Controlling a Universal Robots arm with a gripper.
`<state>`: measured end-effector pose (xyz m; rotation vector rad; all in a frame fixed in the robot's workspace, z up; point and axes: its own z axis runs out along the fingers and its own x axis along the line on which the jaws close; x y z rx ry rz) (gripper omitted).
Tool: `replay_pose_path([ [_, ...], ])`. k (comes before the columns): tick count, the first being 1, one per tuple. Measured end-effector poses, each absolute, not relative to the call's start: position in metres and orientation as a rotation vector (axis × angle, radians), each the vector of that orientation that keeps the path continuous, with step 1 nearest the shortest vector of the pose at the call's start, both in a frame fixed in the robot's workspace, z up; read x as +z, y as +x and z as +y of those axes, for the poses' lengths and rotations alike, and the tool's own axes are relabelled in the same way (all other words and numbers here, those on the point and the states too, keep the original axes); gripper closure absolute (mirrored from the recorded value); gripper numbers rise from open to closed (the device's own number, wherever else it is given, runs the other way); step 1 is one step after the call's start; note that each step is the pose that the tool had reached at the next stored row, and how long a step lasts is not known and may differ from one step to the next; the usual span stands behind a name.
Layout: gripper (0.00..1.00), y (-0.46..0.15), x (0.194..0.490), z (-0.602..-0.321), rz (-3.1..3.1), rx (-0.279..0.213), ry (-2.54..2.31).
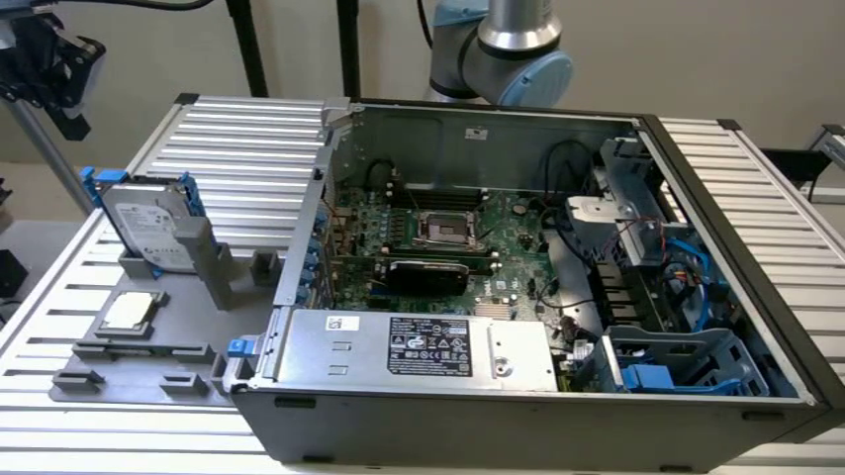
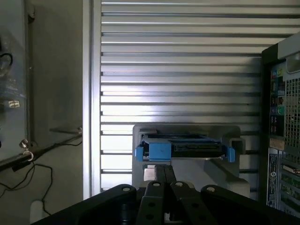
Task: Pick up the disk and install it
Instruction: 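Pick up the disk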
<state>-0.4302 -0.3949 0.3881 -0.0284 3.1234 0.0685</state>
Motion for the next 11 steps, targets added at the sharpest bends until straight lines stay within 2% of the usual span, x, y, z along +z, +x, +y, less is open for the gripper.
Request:
replay_pose_path([
  [11, 0.89, -0.4302, 0.3872, -0.3949, 3.109, 0.071, -0.341],
])
